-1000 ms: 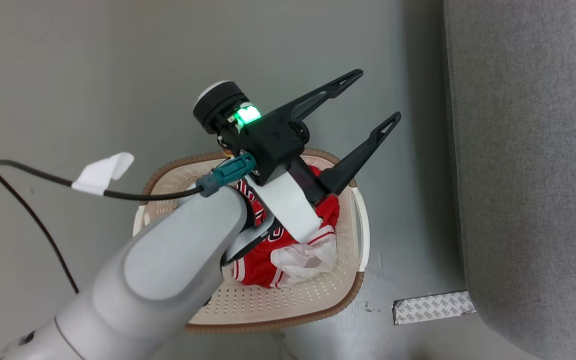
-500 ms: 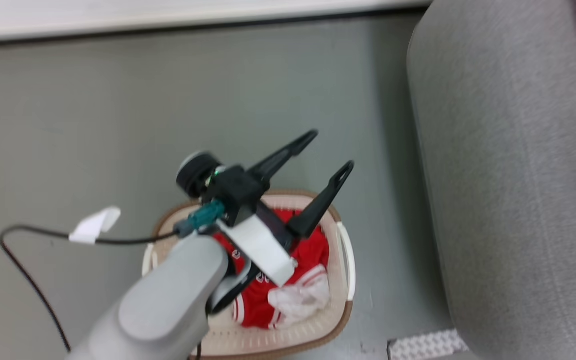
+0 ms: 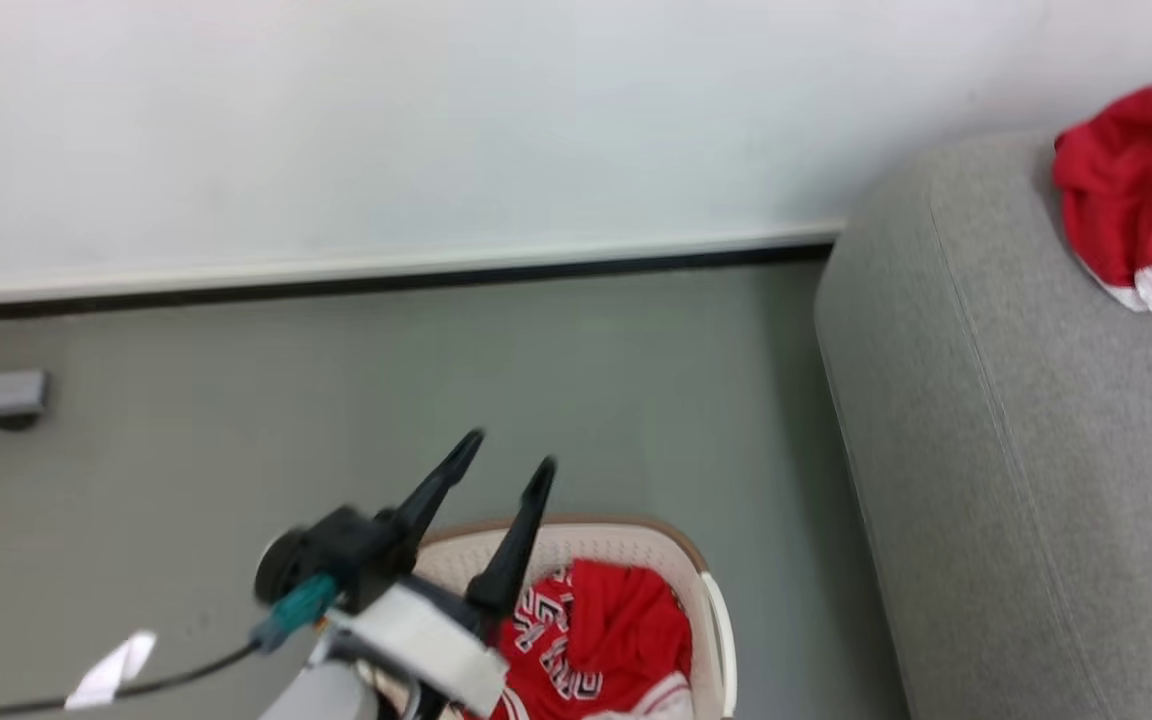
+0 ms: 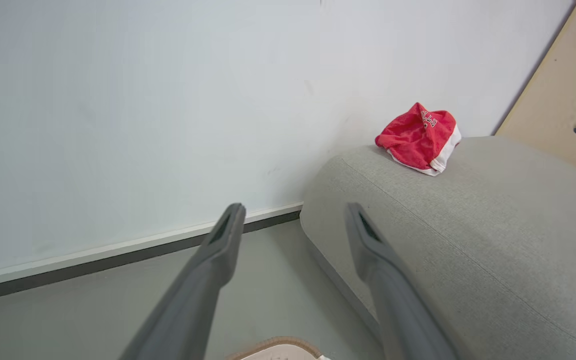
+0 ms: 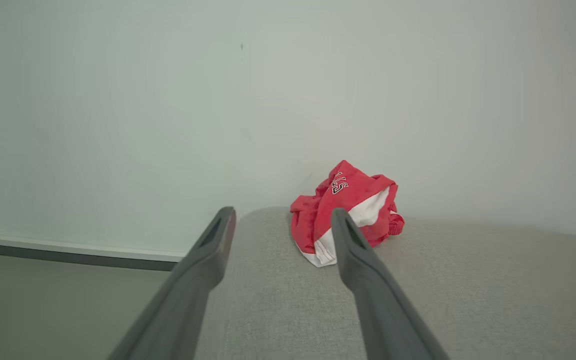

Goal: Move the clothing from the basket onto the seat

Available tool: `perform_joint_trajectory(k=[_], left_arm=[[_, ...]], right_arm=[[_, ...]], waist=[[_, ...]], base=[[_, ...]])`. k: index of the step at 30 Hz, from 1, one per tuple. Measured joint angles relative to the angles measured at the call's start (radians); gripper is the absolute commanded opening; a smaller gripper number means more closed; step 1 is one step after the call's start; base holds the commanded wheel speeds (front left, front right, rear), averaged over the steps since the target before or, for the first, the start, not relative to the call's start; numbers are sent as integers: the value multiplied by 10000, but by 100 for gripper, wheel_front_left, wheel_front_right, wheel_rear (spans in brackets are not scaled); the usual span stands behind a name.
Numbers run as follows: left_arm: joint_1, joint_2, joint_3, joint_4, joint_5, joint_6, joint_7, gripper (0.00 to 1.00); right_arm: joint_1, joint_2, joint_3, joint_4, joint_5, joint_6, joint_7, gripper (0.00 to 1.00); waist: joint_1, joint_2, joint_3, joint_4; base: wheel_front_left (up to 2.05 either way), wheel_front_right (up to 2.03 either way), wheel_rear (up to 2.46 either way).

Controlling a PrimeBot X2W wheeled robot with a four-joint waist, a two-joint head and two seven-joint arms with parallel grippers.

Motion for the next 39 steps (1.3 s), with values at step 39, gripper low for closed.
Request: perform_joint_trajectory(k=[39], left_arm=[[4819,-2115,5590,-740,2803,-825,-2,100]], right_arm=[[3928,3712,71,-895,-1496,-2,0,100]], waist=[[4,0,-2670,1677]], base=[[0,0,0]])
